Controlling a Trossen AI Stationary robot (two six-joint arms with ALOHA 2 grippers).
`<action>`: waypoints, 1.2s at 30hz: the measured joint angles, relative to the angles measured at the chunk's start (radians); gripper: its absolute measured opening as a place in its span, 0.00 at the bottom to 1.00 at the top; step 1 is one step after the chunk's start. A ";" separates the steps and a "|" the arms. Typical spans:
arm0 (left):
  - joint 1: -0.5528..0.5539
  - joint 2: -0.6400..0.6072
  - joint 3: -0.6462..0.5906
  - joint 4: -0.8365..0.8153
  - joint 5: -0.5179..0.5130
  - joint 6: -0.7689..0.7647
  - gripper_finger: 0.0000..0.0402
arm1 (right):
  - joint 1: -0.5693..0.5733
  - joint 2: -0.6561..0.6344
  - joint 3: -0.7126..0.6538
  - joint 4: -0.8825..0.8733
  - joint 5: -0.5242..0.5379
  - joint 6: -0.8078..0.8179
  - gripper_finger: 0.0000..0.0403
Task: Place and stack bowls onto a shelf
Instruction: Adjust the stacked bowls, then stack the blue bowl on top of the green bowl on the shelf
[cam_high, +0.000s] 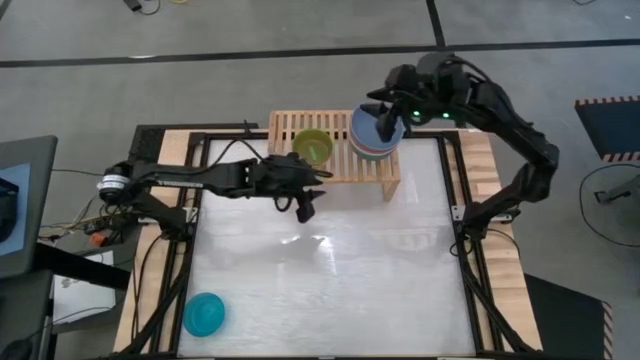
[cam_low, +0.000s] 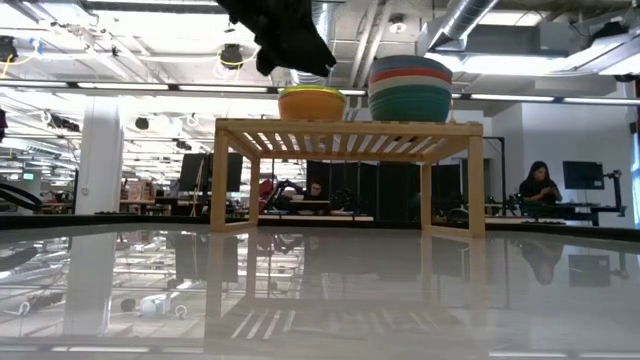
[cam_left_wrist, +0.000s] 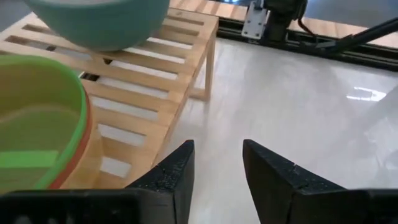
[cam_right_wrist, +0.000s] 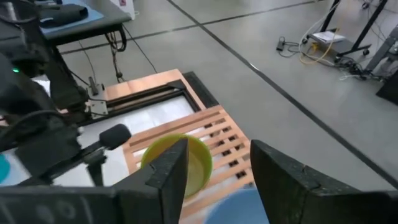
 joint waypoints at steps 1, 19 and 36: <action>0.004 0.009 0.000 0.006 0.000 -0.001 0.30 | 0.001 -0.011 0.000 -0.015 0.000 0.009 0.49; 0.200 0.040 0.000 -0.015 -0.056 -0.043 0.27 | 0.034 -0.059 0.000 -0.129 0.058 0.005 0.44; 0.041 -0.284 0.002 -0.602 -0.024 -0.236 0.27 | 0.077 -0.057 -0.156 -0.071 -0.035 0.105 0.44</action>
